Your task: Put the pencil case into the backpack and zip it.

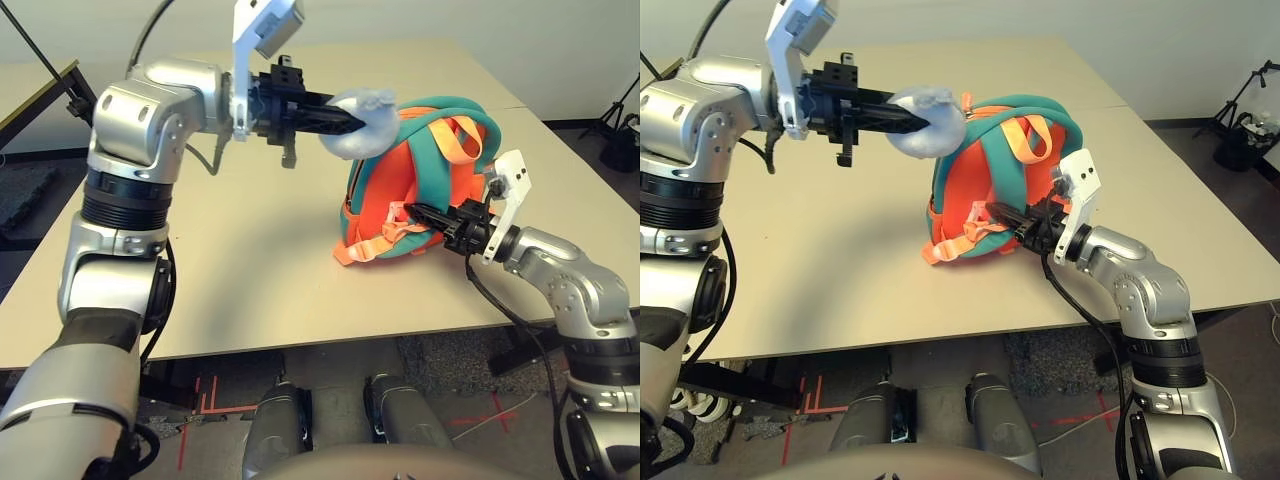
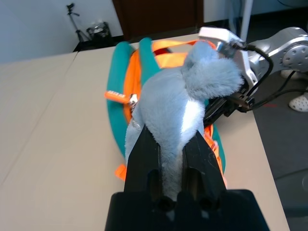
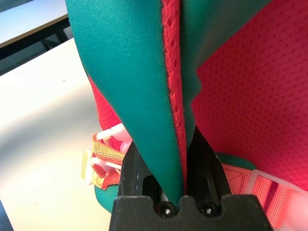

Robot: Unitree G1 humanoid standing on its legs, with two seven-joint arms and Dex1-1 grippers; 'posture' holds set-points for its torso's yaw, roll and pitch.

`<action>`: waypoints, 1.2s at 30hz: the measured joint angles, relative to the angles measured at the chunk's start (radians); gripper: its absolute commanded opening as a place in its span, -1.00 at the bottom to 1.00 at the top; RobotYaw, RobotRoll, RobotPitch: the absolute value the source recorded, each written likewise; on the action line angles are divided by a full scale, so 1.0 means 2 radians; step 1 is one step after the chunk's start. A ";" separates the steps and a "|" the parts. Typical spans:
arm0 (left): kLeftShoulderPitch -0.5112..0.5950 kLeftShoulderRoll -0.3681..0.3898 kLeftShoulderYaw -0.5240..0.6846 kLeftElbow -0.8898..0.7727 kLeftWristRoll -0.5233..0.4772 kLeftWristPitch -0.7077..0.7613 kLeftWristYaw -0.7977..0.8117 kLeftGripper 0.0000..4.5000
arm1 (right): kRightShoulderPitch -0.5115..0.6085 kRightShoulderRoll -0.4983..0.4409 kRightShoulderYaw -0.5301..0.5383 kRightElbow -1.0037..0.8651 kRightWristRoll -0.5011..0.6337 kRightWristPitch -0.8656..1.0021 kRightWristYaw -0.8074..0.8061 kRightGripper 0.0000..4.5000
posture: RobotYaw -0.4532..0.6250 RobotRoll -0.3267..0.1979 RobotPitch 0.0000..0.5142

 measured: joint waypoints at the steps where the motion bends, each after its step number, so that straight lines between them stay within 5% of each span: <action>1: 0.009 0.006 0.002 -0.001 -0.002 0.004 0.000 -0.91 | -0.002 0.000 0.001 0.001 0.000 0.000 0.000 -0.81 | -0.34 0.25 -0.98; 11: 0.107 0.027 0.032 -0.038 -0.021 0.028 0.030 -0.91 | -0.005 -0.015 0.003 -0.003 0.001 0.003 0.007 -0.81 | -0.37 0.25 -1.00; 36: 0.229 -0.049 0.022 -0.023 -0.046 0.048 0.090 -0.91 | 0.003 -0.043 -0.015 0.005 -0.010 0.001 -0.021 -0.81 | -0.41 0.25 -0.94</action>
